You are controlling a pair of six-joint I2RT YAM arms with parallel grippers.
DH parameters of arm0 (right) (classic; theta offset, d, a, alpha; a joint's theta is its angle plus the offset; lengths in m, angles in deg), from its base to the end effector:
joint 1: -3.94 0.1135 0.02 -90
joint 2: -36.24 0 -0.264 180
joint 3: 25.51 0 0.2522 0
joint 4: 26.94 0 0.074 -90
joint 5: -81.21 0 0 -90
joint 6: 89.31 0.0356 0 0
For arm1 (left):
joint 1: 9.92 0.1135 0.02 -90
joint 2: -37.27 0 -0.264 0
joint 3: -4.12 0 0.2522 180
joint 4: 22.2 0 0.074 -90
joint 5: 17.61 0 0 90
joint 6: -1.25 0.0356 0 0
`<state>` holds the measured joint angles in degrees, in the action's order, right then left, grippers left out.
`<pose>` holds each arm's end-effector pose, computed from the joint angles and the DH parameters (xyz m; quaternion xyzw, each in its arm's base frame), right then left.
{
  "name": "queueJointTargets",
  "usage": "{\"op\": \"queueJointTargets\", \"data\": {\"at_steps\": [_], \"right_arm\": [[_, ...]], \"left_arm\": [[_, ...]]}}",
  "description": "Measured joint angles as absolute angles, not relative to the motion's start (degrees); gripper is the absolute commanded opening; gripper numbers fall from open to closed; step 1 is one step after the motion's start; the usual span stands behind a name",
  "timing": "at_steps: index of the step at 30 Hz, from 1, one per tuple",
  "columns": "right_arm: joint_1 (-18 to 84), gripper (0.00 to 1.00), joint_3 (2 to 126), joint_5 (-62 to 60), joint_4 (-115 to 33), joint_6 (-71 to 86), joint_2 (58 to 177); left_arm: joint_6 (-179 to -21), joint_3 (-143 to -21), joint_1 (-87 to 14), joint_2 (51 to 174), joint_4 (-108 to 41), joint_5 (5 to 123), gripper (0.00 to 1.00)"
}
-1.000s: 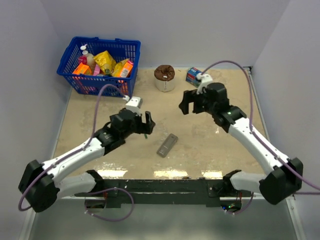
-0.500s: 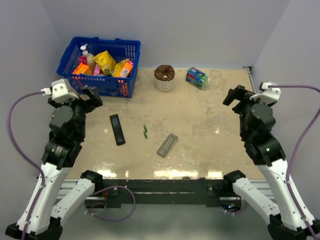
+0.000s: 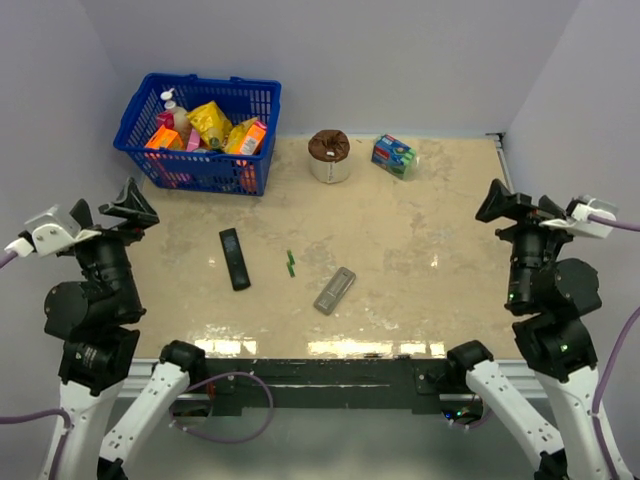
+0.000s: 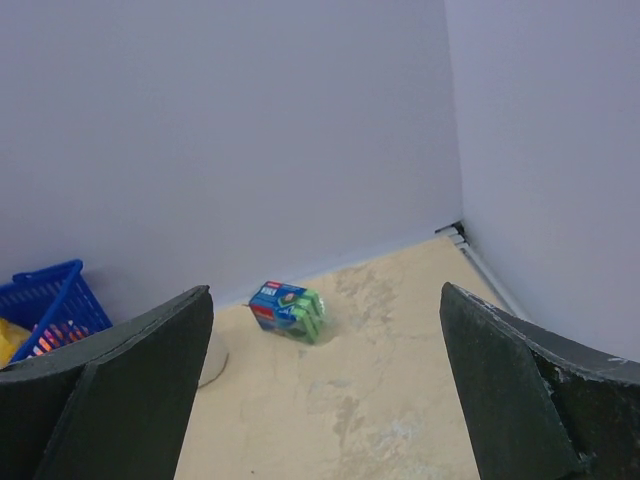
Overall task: Load the batteries into the remote control
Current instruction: Reset both arms
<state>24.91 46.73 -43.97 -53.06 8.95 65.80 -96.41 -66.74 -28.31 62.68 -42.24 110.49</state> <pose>0.0770 0.0075 0.4441 0.1777 0.5933 0.0180 0.7850 0.0550 0.0049 0.4503 -0.2275 0.5286 -0.0102 0.8178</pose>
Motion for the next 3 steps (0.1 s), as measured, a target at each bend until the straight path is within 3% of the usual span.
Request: {"op": "queueJointTargets", "data": {"at_steps": [3], "right_arm": [[24.9, 0.98, 46.7, -43.6, -53.0, 7.9, 65.6]], "left_arm": [[-96.6, -66.7, -28.3, 63.0, -42.8, 110.8, 1.0]]}}
